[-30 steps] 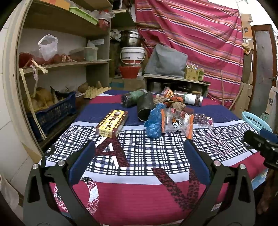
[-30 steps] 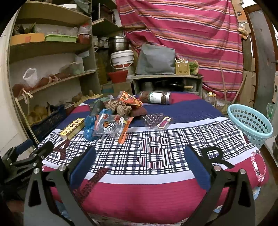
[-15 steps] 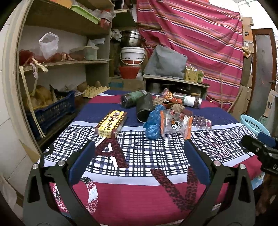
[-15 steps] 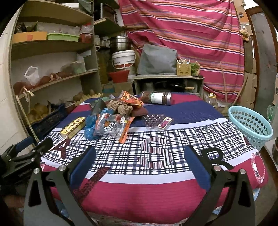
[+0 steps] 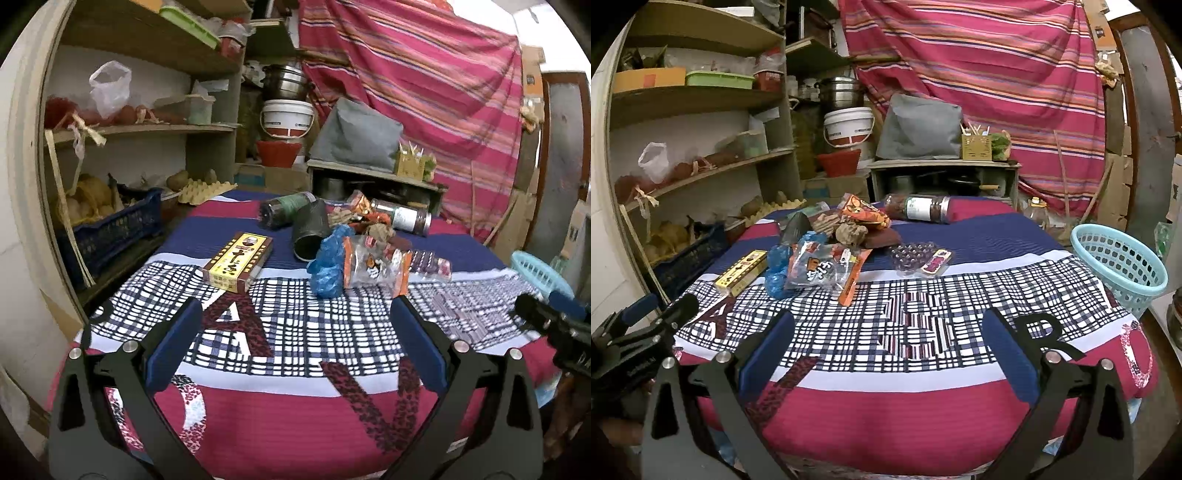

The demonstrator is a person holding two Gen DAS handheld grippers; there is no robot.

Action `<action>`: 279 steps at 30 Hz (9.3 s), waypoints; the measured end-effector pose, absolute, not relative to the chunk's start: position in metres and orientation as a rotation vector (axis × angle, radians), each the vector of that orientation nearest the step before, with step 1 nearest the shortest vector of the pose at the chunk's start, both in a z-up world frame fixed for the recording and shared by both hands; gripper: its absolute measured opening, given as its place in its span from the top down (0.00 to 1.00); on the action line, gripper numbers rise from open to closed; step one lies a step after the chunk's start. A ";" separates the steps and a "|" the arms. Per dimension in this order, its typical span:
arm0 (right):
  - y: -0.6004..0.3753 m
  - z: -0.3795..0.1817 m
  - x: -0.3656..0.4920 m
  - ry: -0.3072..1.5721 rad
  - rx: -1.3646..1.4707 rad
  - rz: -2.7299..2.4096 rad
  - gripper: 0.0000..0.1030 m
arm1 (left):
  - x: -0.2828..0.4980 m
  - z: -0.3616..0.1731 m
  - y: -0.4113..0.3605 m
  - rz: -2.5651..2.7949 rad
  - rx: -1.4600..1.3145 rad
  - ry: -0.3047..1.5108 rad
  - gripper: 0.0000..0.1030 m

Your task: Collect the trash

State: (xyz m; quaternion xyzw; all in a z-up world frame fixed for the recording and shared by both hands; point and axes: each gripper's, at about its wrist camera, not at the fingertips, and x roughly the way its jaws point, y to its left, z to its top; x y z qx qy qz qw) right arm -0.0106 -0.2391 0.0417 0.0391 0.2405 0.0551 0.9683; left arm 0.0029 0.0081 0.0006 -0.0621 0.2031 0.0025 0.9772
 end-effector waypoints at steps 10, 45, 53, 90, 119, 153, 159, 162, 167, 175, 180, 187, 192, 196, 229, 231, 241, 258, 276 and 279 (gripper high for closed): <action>-0.240 0.041 -0.012 0.472 0.080 0.108 0.04 | 0.005 0.001 0.011 0.010 -0.160 0.392 0.05; -0.240 0.045 -0.013 0.475 0.094 0.127 0.04 | 0.005 0.002 0.002 0.037 -0.069 0.422 0.05; -0.235 0.049 0.001 0.514 0.076 0.170 0.04 | 0.021 0.003 0.001 0.028 -0.043 0.475 0.05; -0.211 0.044 0.174 0.646 -0.009 0.209 0.94 | 0.176 -0.005 0.006 -0.111 0.017 0.619 0.05; -0.514 0.163 0.104 0.377 0.076 -0.405 0.93 | 0.197 0.092 -0.271 -0.520 -0.033 0.530 0.98; -0.609 0.092 0.086 0.404 0.233 -0.597 0.62 | 0.220 0.036 -0.422 -0.703 0.068 0.634 0.49; -0.565 0.116 0.097 0.374 0.161 -0.551 0.41 | 0.220 0.064 -0.316 -0.560 0.079 0.604 0.49; -0.531 0.126 0.106 0.364 0.145 -0.502 0.37 | 0.220 0.077 -0.232 -0.449 0.056 0.594 0.49; -0.435 0.143 0.133 0.348 0.109 -0.330 0.28 | 0.206 0.088 -0.103 -0.209 0.023 0.527 0.23; -0.241 0.119 0.163 0.369 -0.021 -0.005 0.24 | 0.198 0.056 0.035 -0.045 -0.106 0.581 0.12; -0.187 0.101 0.176 0.426 -0.096 0.067 0.24 | 0.215 0.035 0.045 -0.037 -0.058 0.650 0.12; -0.207 0.080 0.186 0.507 -0.035 0.075 0.24 | 0.222 0.015 0.036 -0.086 -0.096 0.703 0.08; -0.220 0.065 0.199 0.574 0.030 0.118 0.24 | 0.224 0.013 0.032 -0.060 -0.070 0.707 0.07; -0.209 0.055 0.207 0.599 -0.010 0.143 0.24 | 0.223 0.013 0.036 -0.038 -0.072 0.702 0.06; -0.213 0.044 0.232 0.680 0.033 0.215 0.58 | 0.274 -0.040 -0.001 -0.077 -0.002 0.855 0.43; -0.214 0.045 0.230 0.676 0.034 0.216 0.58 | 0.273 -0.040 0.001 -0.082 -0.014 0.853 0.43; -0.233 0.073 0.207 0.586 0.086 0.204 0.58 | 0.237 0.011 0.002 -0.109 -0.077 0.701 0.43; -0.287 0.093 0.199 0.531 0.000 0.084 0.58 | 0.223 0.025 -0.043 -0.242 -0.103 0.697 0.43; -0.588 0.085 0.101 0.559 0.116 -0.537 0.58 | 0.207 0.034 -0.399 -0.722 0.083 0.693 0.43; -0.601 0.081 0.094 0.554 0.130 -0.558 0.58 | 0.206 0.019 -0.435 -0.757 0.122 0.711 0.43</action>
